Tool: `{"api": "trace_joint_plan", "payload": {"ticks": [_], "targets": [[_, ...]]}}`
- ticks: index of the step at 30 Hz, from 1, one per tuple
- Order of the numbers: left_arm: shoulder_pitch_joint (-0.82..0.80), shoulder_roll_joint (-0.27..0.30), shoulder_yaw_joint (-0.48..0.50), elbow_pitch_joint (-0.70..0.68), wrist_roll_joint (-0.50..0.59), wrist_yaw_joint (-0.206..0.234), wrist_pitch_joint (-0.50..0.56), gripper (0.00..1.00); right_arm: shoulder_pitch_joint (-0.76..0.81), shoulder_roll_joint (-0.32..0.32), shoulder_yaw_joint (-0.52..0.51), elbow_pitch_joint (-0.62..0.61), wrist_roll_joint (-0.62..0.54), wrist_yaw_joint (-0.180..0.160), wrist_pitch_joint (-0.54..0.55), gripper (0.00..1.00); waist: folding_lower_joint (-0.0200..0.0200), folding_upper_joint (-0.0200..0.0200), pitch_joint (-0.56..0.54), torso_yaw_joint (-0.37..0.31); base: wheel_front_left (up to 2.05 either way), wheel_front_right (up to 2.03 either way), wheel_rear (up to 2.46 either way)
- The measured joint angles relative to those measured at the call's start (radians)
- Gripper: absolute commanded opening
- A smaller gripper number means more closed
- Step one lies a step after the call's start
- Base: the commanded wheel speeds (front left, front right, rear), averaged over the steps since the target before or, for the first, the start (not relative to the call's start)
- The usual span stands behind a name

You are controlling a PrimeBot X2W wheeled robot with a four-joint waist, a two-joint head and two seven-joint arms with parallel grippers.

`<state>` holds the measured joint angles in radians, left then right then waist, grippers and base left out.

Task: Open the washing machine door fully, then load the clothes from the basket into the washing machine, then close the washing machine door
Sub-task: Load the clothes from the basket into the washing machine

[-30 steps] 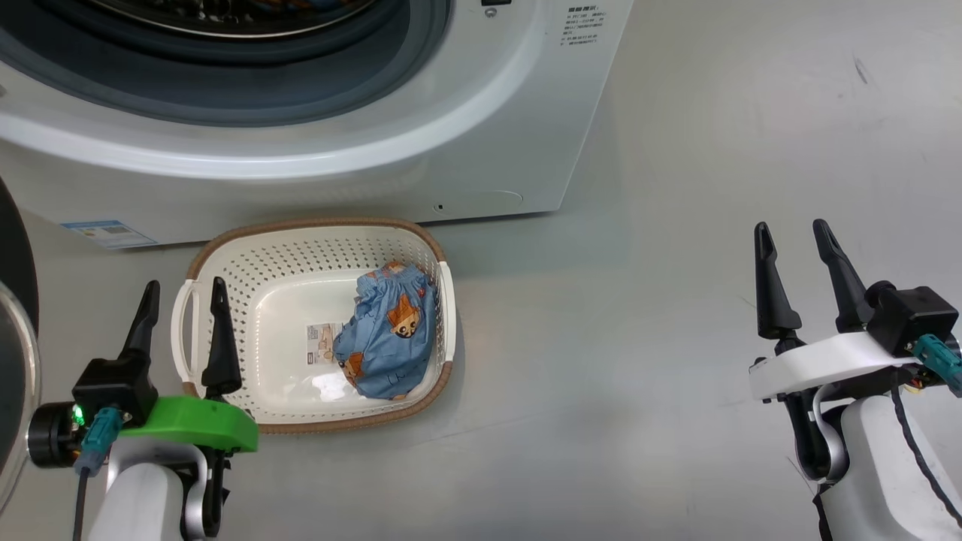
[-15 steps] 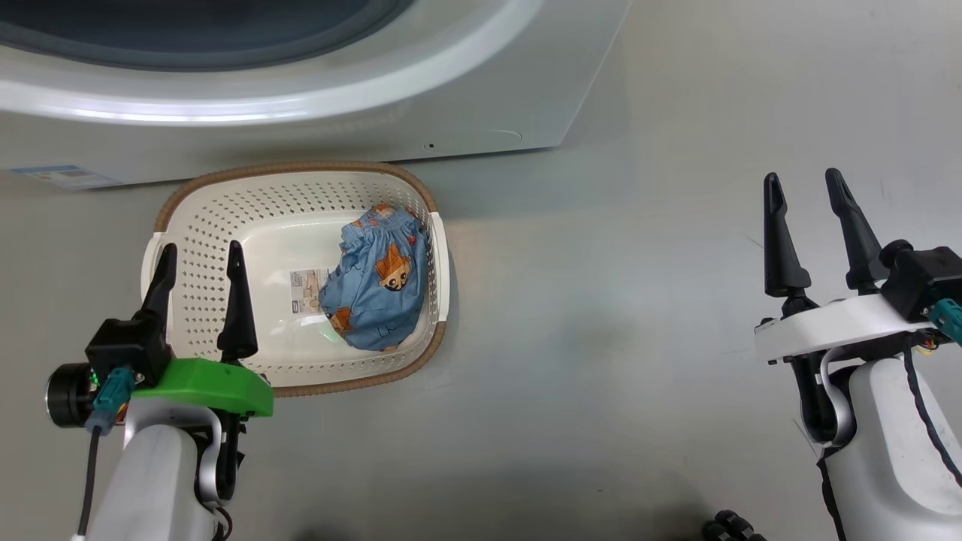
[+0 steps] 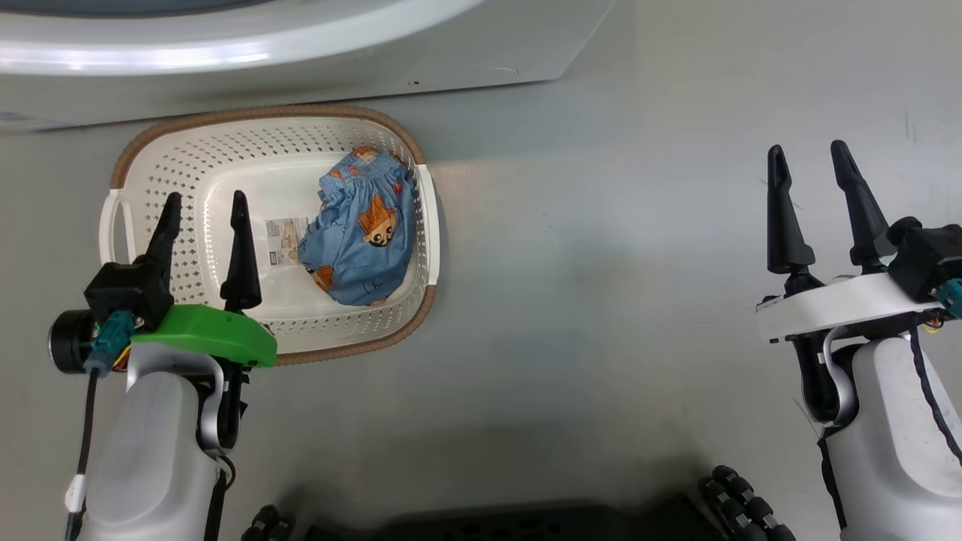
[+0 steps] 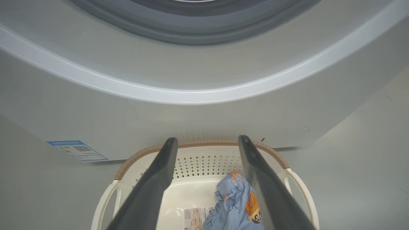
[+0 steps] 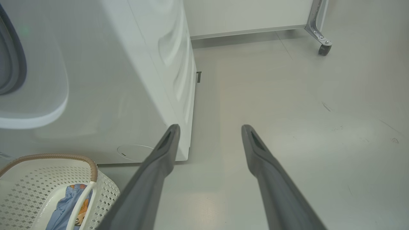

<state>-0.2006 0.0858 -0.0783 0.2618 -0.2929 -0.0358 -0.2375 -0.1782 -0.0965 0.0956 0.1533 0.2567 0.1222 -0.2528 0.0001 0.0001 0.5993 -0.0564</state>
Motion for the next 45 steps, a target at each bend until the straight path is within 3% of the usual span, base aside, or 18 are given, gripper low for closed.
{"api": "trace_joint_plan", "payload": {"ticks": [25, 45], "targets": [[-0.221, -0.008, -0.033, 0.164, -0.046, -0.053, 0.027, 1.0, -0.085, 0.009, -0.012, -0.016, -0.012, 0.0, 0.0, 1.0, -0.0001, 0.0, 0.253, 0.002, 0.0, 0.0, 0.0], [-0.387, -0.008, -0.102, 0.379, -0.07, -0.08, 0.142, 1.0, -0.126, 0.031, 0.008, -0.012, -0.012, 0.0, 0.0, 1.0, -0.0001, 0.0, 0.319, -0.047, 0.0, 0.0, 0.0]]}}
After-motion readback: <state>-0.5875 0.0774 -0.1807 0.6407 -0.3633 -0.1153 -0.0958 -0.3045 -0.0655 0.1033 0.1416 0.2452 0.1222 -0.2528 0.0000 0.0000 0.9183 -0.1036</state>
